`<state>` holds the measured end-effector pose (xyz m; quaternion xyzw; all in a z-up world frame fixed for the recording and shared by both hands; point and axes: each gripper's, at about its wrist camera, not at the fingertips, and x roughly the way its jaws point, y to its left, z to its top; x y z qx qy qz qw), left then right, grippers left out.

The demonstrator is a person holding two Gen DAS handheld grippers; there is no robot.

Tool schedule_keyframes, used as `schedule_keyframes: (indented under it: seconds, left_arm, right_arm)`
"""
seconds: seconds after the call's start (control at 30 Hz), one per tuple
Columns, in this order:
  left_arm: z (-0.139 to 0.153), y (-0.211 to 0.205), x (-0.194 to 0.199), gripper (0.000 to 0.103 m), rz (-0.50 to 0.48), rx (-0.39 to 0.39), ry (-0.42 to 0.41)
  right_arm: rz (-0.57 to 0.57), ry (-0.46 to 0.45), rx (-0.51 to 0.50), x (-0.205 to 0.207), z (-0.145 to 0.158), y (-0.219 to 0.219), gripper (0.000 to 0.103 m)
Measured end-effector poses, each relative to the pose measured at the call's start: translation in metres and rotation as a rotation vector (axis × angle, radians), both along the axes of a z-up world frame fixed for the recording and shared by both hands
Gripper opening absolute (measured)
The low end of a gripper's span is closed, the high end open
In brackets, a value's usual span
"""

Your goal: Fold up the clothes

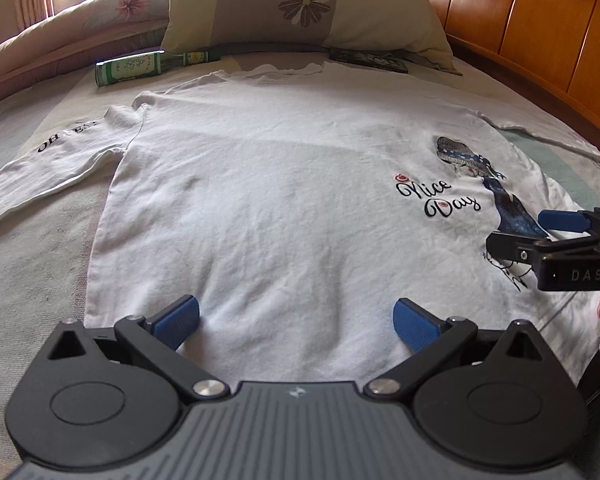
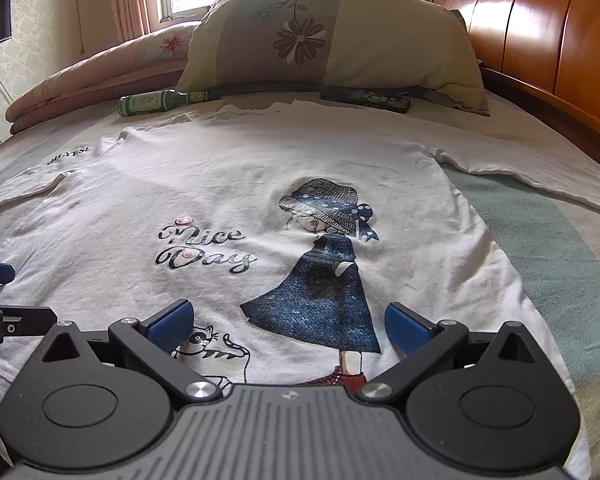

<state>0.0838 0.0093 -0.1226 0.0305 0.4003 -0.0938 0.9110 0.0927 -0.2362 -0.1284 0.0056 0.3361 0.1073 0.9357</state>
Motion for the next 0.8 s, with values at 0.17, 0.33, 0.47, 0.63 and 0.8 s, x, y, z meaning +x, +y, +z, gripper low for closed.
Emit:
schedule_keyframes:
  seconds: [0.17, 0.33, 0.47, 0.63, 0.8]
  left_arm:
    - [0.001, -0.003, 0.009, 0.102, 0.046, -0.002, 0.021]
    - [0.0, -0.001, 0.009, 0.102, 0.118, -0.051, -0.02]
    - [0.001, -0.01, 0.002, 0.102, 0.082, 0.036, 0.007]
    - [0.0, 0.004, -0.027, 0.102, 0.105, 0.009, 0.003]
    - [0.01, 0.004, -0.028, 0.102, 0.088, 0.063, 0.017]
  right_arm:
    - [-0.001, 0.0, 0.007, 0.0, 0.0, -0.002, 0.103]
    - [-0.004, 0.004, 0.021, 0.001, 0.0, -0.004, 0.103]
    - [-0.004, 0.006, 0.027, 0.001, 0.001, -0.005, 0.103]
    - [-0.006, 0.009, 0.04, 0.001, 0.001, -0.008, 0.103]
    - [-0.004, 0.005, 0.02, -0.001, 0.001, -0.006, 0.103]
